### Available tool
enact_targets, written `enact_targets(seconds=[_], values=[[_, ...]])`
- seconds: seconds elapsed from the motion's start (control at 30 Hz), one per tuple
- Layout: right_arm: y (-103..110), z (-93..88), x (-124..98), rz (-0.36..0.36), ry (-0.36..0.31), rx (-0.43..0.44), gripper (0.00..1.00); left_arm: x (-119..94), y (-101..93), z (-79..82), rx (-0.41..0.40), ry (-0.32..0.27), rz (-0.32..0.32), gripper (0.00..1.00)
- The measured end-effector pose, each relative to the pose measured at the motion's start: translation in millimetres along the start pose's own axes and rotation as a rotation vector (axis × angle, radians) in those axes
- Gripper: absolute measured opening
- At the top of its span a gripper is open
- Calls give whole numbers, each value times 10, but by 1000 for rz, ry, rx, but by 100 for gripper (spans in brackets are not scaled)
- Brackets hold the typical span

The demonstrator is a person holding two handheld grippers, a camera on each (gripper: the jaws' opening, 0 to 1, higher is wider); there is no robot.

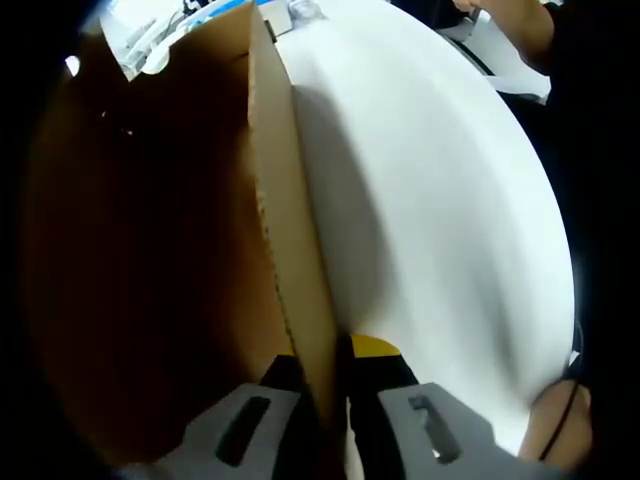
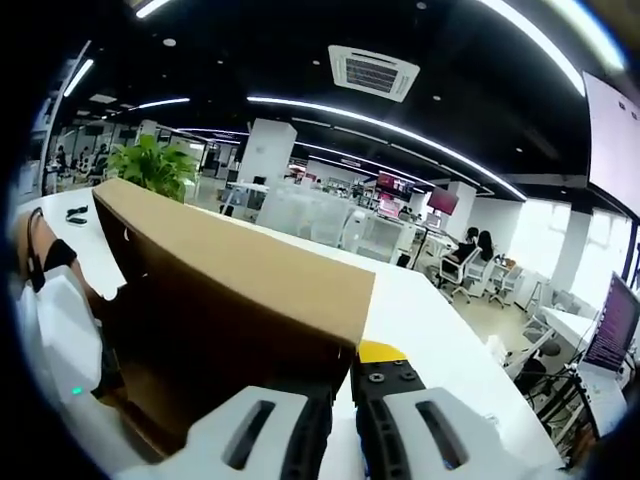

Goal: Operate the shoe box by opening the lid, removing the specified soft item, and placing it in the target area until the item is outside and the box remains undamaged.

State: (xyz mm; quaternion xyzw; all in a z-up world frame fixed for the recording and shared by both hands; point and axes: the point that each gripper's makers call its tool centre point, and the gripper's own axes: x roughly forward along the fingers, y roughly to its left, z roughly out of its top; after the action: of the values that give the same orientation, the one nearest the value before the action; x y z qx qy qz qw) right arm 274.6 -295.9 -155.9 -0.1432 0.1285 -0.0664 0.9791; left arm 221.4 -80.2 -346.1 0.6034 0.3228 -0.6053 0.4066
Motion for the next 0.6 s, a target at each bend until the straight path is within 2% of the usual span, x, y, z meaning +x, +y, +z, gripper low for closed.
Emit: enact_targets(seconds=[0.37,0.43,0.53,0.6], values=[[-6,-14,15,0,3,9,3,-14,2,1,-3,-23,-7,5],[2,-16,21,4,2,15,3,-32,6,17,8,-38,4,9],[1,-22,27,4,4,15,3,-103,-34,153,19,-103,3,19],[1,-23,29,3,5,14,3,-141,-45,198,28,-121,7,23]])
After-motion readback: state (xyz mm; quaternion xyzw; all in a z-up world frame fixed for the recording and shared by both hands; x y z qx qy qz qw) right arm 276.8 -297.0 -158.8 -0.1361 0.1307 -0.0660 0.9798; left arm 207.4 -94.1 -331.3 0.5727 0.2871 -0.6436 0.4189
